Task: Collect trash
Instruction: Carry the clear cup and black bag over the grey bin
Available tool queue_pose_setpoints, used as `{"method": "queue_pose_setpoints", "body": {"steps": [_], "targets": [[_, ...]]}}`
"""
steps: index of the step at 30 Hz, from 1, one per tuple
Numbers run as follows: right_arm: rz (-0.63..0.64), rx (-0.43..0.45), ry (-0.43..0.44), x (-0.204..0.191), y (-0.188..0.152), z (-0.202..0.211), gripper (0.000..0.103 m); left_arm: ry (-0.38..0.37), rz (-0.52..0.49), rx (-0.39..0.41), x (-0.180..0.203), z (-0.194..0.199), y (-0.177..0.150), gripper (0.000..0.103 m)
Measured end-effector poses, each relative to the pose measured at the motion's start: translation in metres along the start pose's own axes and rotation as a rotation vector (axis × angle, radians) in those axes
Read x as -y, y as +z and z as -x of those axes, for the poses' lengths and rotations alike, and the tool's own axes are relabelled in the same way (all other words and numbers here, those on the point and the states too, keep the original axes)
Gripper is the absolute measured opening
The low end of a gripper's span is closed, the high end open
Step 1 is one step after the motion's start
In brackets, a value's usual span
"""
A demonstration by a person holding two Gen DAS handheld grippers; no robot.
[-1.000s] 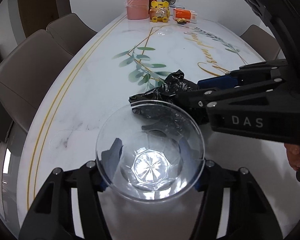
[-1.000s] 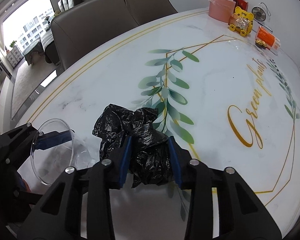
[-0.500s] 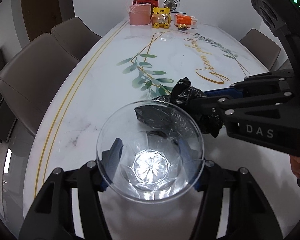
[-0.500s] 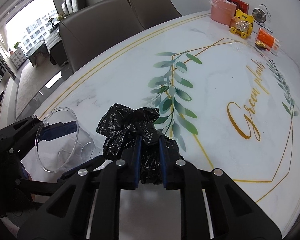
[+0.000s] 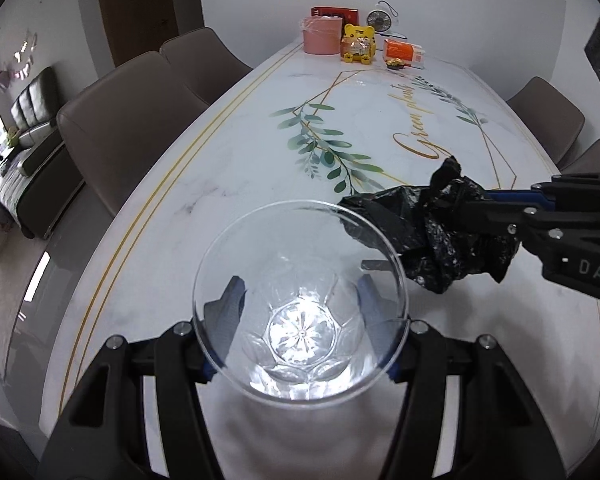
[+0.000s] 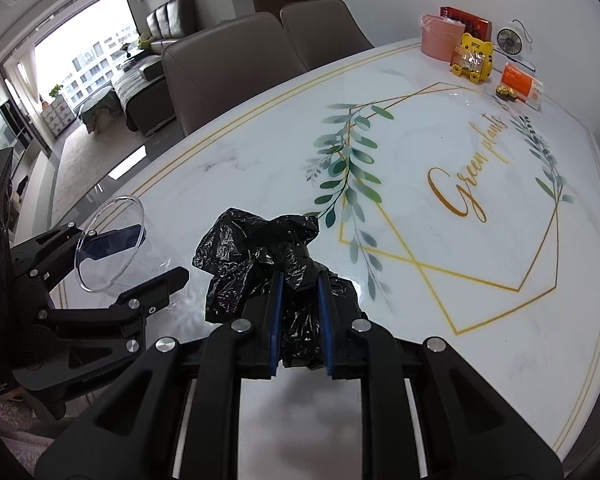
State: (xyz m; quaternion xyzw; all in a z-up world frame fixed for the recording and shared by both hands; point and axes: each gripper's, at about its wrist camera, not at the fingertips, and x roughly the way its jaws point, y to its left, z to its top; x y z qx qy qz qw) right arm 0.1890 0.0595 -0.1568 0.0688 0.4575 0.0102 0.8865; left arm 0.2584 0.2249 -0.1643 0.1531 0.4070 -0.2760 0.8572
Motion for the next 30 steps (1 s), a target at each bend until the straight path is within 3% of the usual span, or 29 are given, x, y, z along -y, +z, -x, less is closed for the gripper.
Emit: {"method": "queue_pose_setpoints", "body": {"steps": [8, 14, 23, 30], "targets": [[0.15, 0.018, 0.091, -0.005, -0.057, 0.058, 0.015, 0.132, 0.144, 0.011, 0.042, 0.068, -0.065, 0.059], [0.288, -0.011, 0.18, -0.034, -0.095, 0.09, 0.015, 0.2, 0.271, -0.009, 0.057, 0.122, -0.118, 0.059], [0.528, -0.049, 0.349, -0.142, -0.135, 0.116, 0.015, 0.347, 0.453, -0.012, 0.024, 0.205, -0.193, 0.059], [0.715, -0.071, 0.521, -0.255, -0.172, 0.134, 0.015, 0.545, 0.645, -0.004, -0.017, 0.285, -0.271, 0.059]]}}
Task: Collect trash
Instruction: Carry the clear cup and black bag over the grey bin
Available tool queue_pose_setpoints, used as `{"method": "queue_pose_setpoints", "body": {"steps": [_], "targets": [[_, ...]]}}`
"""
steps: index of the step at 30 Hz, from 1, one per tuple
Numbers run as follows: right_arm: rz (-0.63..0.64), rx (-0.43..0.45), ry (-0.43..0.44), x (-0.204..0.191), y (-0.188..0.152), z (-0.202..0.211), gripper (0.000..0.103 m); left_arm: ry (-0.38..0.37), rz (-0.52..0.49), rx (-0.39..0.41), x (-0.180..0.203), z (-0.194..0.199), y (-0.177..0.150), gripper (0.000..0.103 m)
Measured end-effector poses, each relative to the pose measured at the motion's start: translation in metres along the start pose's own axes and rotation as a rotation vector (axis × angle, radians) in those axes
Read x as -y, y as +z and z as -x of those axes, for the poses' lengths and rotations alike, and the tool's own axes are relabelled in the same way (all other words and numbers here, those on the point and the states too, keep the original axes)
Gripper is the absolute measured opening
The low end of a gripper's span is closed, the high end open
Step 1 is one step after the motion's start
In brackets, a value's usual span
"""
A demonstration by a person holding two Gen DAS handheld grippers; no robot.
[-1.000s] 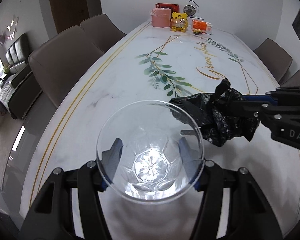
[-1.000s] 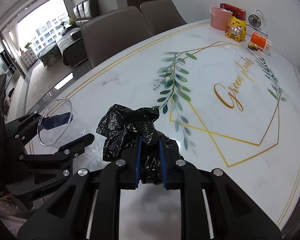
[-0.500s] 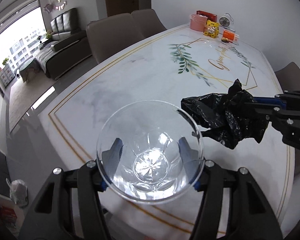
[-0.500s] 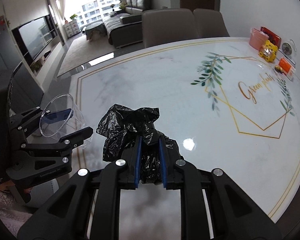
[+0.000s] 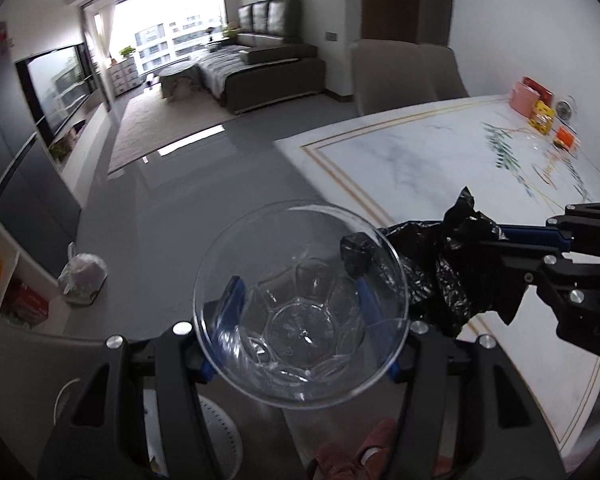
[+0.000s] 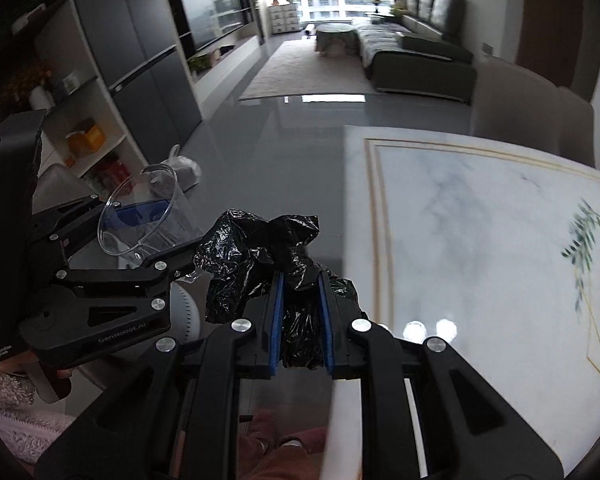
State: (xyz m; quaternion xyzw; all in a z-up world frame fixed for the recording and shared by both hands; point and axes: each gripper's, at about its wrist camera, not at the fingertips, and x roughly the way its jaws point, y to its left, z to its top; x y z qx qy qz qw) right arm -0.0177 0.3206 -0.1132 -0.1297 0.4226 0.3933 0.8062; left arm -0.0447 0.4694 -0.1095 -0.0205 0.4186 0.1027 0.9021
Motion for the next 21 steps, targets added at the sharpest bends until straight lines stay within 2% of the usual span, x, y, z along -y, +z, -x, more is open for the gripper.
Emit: {"method": "queue_pose_setpoints", "body": {"steps": [5, 10, 15, 21], "targets": [[0.166, -0.013, 0.13, -0.089, 0.022, -0.027, 0.015, 0.158, 0.149, -0.003, -0.074, 0.035, -0.034, 0.059], [0.318, -0.033, 0.252, -0.177, 0.028, -0.046, 0.015, 0.307, 0.312, -0.029, -0.134, 0.071, -0.085, 0.059], [0.431, -0.055, 0.341, -0.249, 0.025, -0.058, 0.015, 0.413, 0.47, -0.061, -0.168, 0.102, -0.134, 0.059], [0.523, -0.085, 0.375, -0.308, 0.017, -0.073, 0.015, 0.48, 0.582, -0.071, -0.187, 0.13, -0.174, 0.059]]}}
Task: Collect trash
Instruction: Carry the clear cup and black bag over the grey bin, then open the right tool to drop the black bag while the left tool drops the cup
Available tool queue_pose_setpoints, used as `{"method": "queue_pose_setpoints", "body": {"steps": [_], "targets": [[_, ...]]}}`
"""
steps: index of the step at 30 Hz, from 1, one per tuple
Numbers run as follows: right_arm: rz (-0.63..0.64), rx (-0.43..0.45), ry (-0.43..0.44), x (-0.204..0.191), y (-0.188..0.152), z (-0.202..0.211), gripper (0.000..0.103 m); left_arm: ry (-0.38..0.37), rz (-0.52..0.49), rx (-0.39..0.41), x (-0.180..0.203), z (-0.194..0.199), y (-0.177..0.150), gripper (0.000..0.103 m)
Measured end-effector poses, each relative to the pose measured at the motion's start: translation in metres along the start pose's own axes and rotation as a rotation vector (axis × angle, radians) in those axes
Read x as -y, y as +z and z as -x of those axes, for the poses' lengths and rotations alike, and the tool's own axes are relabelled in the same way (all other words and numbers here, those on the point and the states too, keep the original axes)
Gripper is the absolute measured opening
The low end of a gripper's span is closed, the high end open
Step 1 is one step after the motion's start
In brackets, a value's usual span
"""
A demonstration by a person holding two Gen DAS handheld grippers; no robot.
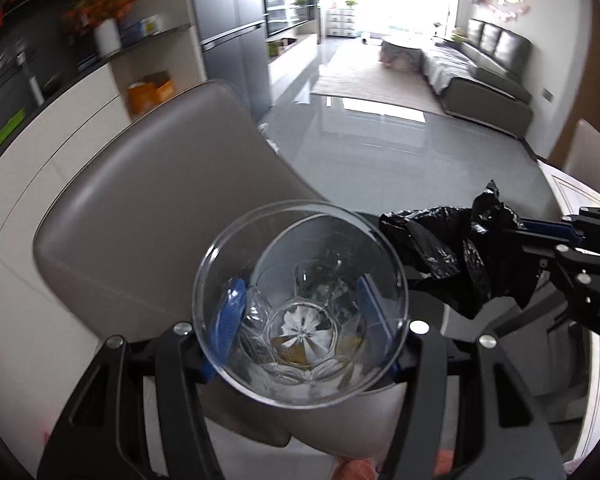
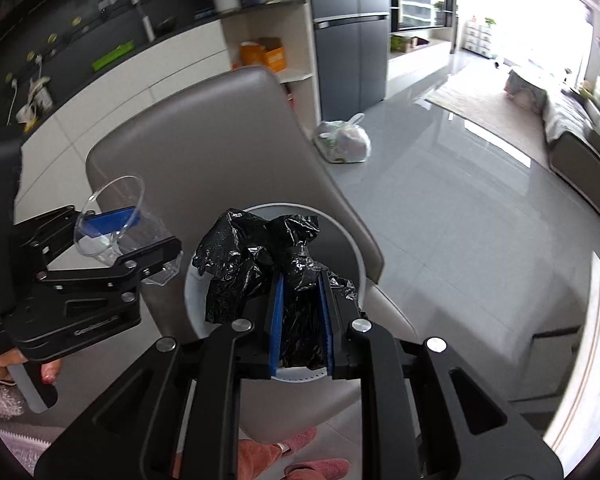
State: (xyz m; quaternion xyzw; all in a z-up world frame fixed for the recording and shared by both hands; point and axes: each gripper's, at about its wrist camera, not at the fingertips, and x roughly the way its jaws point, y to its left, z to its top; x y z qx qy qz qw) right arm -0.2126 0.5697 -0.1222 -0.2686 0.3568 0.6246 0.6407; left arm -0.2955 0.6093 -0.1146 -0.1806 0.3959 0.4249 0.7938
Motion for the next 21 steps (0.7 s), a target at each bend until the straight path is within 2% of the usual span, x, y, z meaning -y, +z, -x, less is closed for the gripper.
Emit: {"method": "queue_pose_setpoints", "body": {"steps": [4, 7, 8, 13, 21], "targets": [[0.029, -0.019, -0.008, -0.012, 0.009, -0.015, 0.016, 0.01, 0.035, -0.004, -0.012, -0.002, -0.001, 0.059], [0.001, -0.042, -0.018, -0.016, 0.016, -0.028, 0.032, 0.01, 0.048, -0.002, -0.02, -0.005, 0.0, 0.059], [-0.005, -0.038, -0.015, -0.016, 0.017, -0.03, 0.033, 0.009, 0.051, -0.001, -0.022, -0.006, -0.001, 0.059], [0.008, -0.028, -0.018, -0.014, 0.015, -0.023, 0.033, 0.001, 0.052, 0.0, -0.029, -0.007, -0.011, 0.059], [0.009, -0.026, -0.03, -0.009, 0.013, -0.016, 0.033, -0.031, 0.027, 0.013, -0.022, -0.01, -0.008, 0.06]]}}
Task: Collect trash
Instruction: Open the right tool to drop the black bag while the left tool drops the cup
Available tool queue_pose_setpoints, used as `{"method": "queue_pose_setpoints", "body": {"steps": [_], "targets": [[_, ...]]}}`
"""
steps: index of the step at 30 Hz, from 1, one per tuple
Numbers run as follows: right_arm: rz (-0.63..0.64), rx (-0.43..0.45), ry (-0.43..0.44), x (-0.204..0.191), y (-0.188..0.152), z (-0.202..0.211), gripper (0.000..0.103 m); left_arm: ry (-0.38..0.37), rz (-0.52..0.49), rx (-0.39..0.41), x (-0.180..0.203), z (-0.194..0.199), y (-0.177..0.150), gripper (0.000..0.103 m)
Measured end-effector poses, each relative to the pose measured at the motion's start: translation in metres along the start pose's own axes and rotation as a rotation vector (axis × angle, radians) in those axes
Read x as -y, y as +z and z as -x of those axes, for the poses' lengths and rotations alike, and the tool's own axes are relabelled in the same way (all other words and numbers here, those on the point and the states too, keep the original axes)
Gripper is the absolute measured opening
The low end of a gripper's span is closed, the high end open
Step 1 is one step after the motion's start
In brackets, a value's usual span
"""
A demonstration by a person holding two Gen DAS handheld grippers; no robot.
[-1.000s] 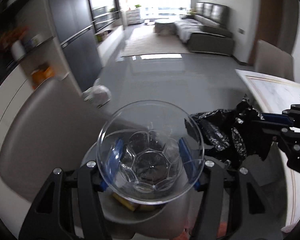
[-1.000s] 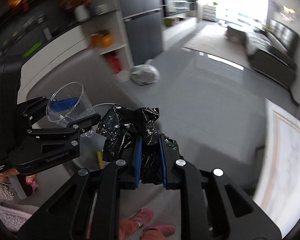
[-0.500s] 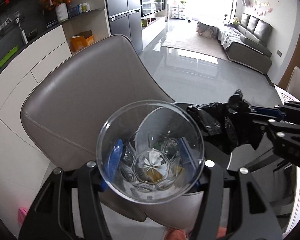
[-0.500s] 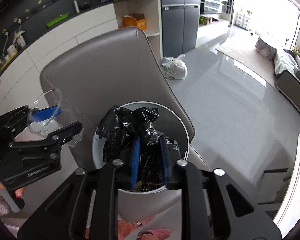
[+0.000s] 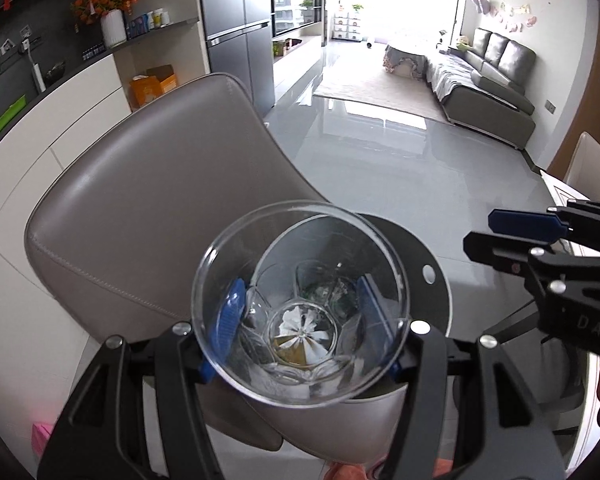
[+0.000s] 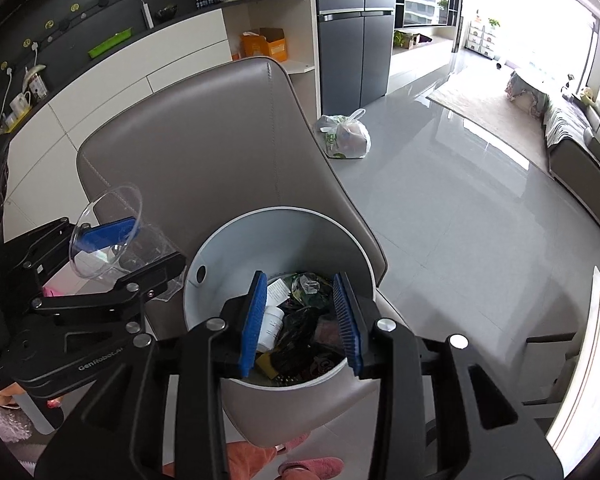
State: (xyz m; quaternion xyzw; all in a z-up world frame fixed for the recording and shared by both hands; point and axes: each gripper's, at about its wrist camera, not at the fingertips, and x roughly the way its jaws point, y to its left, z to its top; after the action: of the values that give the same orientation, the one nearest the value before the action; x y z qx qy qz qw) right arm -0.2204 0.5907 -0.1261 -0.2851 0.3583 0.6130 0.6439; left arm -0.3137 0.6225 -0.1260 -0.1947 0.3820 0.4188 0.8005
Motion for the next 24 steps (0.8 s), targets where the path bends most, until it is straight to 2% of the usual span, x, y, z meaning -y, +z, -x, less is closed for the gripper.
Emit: {"method": "queue_pose_setpoints", "body": {"steps": [8, 10, 11, 24], "targets": [[-0.021, 0.007, -0.024, 0.006, -0.002, 0.007, 0.033, 0.005, -0.051, -0.005, 0.011, -0.006, 0.004, 0.062], [-0.028, 0.01, -0.028, 0.007, -0.002, 0.009, 0.033, 0.008, -0.06, 0.002, 0.012, -0.006, 0.007, 0.075], [-0.03, 0.013, -0.03, 0.007, -0.002, 0.01, 0.033, 0.007, -0.06, 0.009, 0.013, -0.006, 0.007, 0.076], [-0.098, 0.044, -0.084, 0.028, -0.014, 0.029, 0.033, -0.041, -0.142, 0.024, 0.03, -0.004, 0.018, 0.08]]}}
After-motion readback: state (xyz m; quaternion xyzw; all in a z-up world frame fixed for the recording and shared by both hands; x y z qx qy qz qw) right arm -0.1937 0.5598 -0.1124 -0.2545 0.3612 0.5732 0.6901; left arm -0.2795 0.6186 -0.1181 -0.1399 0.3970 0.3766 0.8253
